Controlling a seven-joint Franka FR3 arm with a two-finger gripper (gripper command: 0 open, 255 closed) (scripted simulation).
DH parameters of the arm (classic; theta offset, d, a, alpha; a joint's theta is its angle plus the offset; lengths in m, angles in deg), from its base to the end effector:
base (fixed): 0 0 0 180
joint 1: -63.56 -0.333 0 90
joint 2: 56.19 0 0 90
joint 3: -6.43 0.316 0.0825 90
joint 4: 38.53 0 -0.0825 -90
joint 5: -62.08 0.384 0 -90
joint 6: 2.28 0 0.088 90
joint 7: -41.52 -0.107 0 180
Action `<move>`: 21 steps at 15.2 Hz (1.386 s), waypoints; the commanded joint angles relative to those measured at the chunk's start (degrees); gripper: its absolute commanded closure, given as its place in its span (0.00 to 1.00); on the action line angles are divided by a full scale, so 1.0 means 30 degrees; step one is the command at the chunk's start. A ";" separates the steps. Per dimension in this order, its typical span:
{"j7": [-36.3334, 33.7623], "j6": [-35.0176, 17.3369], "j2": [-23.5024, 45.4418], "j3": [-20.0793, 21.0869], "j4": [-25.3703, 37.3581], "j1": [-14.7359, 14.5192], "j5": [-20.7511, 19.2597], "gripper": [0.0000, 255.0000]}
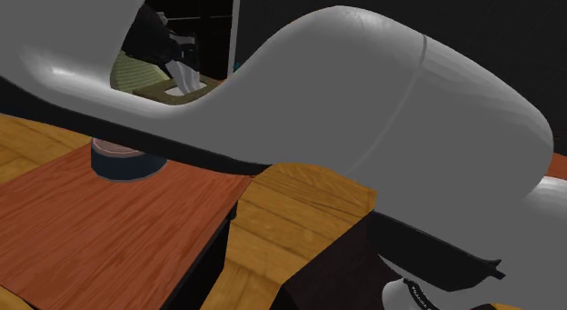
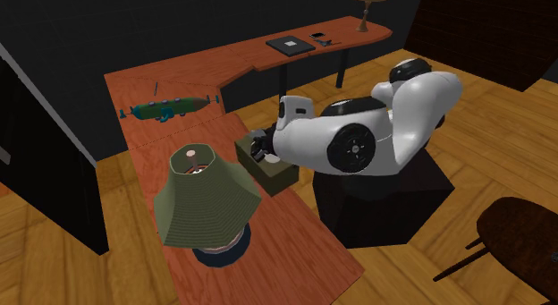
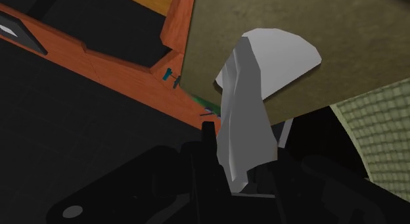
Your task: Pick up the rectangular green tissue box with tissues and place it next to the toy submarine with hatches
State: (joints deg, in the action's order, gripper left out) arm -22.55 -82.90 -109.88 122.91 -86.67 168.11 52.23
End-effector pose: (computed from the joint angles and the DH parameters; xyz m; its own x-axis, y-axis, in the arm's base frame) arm 0.5401 0.4626 0.5388 0.5866 -0.2802 0.7599 -0.7186 -0.6129 0.3287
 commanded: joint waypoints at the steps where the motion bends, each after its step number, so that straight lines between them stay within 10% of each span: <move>1: 0.0072 -0.1236 0.0783 -0.0345 -0.1969 -0.0607 -0.0409 1.00; 10: 0.0721 -0.6445 0.3527 -0.1868 -0.8547 -0.1459 -0.2030 1.00; 21: 0.2453 -1.1041 0.4823 -0.2525 -1.1294 0.1133 -0.2744 1.00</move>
State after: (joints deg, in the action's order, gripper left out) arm -15.91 -114.77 -95.92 115.61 -119.97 170.69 44.23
